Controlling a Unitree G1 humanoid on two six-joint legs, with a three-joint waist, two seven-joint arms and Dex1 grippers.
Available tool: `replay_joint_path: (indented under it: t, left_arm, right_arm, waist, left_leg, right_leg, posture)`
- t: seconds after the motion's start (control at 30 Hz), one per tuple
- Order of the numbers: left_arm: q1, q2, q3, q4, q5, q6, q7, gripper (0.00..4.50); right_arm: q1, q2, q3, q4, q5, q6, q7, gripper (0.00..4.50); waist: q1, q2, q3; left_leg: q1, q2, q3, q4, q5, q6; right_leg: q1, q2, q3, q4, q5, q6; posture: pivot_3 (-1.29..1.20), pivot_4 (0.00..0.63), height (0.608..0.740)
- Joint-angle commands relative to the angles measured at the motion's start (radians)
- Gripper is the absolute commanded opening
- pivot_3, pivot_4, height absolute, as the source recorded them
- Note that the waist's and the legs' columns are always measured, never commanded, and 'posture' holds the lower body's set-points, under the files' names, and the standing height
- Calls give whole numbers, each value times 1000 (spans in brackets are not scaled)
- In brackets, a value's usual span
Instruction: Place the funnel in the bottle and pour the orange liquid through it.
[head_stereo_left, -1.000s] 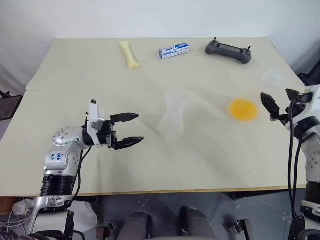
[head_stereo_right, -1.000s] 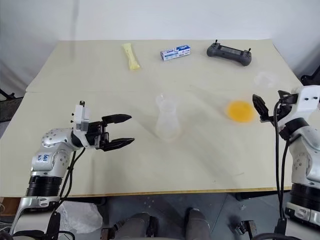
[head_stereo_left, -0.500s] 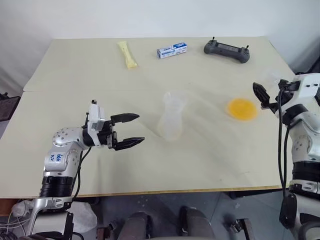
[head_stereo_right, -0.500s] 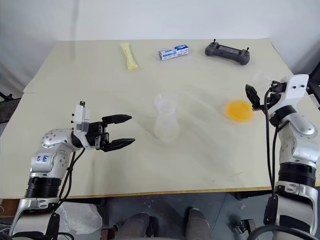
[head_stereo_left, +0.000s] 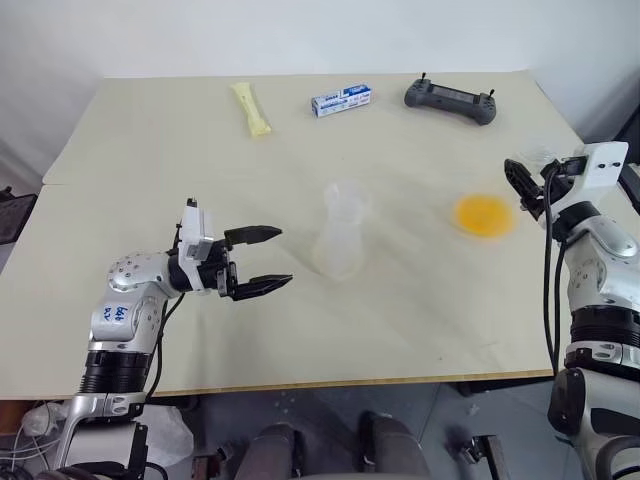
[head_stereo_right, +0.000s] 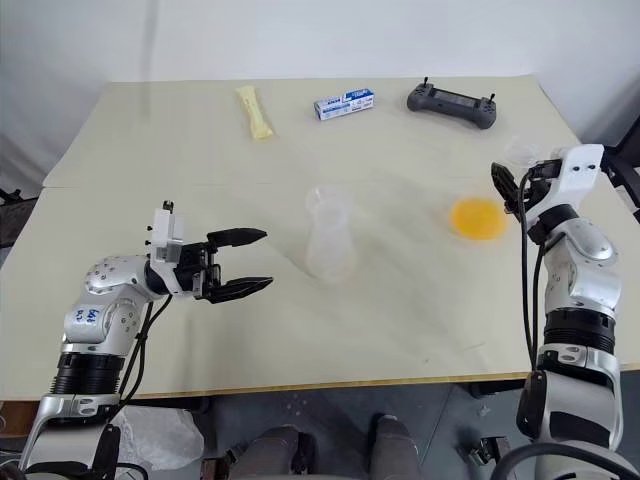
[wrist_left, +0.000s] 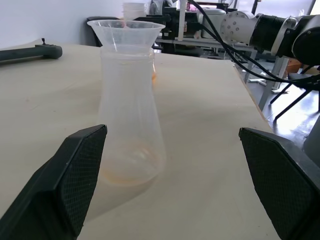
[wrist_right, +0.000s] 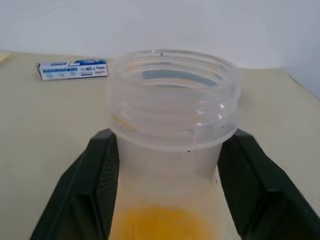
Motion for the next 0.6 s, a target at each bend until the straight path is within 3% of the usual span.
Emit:
replay_joint_path:
  t: [0.03, 0.37, 0.6]
  left_arm:
    - [-30, 2, 1, 3, -6, -16, -5, 4500]
    - [-121, -6, -24, 145, 14, -75, -91, 4500]
    - [-200, -32, -2, 276, 0, -129, -130, 4500]
  right_arm:
    - [-14, 5, -10, -78, 17, -7, -5, 2404]
    - [108, 75, 92, -742, 44, 292, -162, 2404]
    - [118, -6, 334, -1052, -195, 484, -254, 2404]
  waist:
    - [-1, 0, 0]
    - [2, 3, 2]
    - [3, 3, 2]
  left_leg:
    - [0, 0, 0, 0, 0, 0]
    - [-2, 0, 0, 0, 0, 0]
    - [-2, -1, 0, 0, 0, 0]
  right_leg:
    - [0, 0, 0, 0, 0, 0]
    - [-2, 0, 0, 1, 0, 0]
    - [-3, 0, -1, 1, 0, 0]
  posture:
    - [0, 150, 740]
    - [0, 150, 740]
    - [0, 150, 740]
